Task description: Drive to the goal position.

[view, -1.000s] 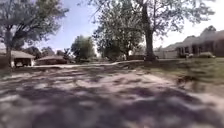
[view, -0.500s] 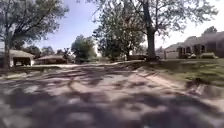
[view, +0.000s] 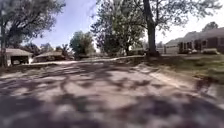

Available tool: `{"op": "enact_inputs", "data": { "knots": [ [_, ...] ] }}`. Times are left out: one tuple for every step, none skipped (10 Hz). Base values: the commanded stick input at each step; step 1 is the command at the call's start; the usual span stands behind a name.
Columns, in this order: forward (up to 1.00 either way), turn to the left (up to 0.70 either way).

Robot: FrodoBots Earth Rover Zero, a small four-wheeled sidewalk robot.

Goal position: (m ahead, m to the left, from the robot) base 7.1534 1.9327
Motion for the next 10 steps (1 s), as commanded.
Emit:
{"op": "enact_inputs", "data": {
  "knots": [
    [0.70, 0.00],
    [0.70, 0.00],
    [0.70, 0.00],
    [0.70, 0.00],
    [0.70, 0.00],
    [0.70, 0.00],
    [0.70, 0.00],
    [0.70, 0.00],
    [0.70, 0.00],
    [0.70, 0.00]
  ]
}}
